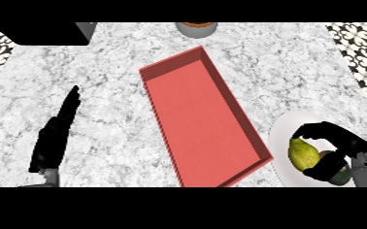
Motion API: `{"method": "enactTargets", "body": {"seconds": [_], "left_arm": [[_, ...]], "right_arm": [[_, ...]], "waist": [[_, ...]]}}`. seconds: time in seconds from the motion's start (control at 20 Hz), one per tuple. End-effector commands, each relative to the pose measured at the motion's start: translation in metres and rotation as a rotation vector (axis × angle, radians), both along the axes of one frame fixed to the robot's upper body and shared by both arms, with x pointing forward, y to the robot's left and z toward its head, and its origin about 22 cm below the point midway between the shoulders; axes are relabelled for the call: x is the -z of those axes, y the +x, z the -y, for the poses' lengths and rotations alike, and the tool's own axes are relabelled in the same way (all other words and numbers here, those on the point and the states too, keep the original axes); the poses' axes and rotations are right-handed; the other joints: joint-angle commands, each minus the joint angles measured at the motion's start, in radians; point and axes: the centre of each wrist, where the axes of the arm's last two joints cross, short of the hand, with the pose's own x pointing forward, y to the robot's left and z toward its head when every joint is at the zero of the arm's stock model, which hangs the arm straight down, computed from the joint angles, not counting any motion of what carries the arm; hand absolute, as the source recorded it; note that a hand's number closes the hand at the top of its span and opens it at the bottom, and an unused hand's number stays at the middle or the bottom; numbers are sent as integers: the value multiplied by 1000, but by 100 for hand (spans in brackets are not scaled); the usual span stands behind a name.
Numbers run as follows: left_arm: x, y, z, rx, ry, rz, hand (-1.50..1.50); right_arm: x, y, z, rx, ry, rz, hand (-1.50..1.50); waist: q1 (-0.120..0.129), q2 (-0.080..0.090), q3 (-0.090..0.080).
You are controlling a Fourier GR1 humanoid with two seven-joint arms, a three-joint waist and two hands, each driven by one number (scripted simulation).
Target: Pick the pear from the plate and place it in the cardboard box
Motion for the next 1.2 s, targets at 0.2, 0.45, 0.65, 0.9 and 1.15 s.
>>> {"method": "enactTargets", "body": {"seconds": [0.2,0.45,0.65,0.9,1.15], "left_arm": [[1,-5,9,1,-2,-2,0],[8,-8,-18,-40,6,-16,0],[-13,12,-7,-17,-6,-4,0],[-6,2,-1,-16,-11,8,0],[10,-8,-12,-15,-5,-11,0]], "right_arm": [[-1,-19,-8,-14,-187,231,150],[-32,-46,-45,0,-459,555,150],[-34,-80,-53,28,-520,649,150],[-64,-114,-65,96,-556,757,150],[-101,-119,-88,64,-253,975,150]], "waist": [[-5,5,13],[-39,-6,10],[-29,2,12],[-20,4,12],[-15,5,12]]}}
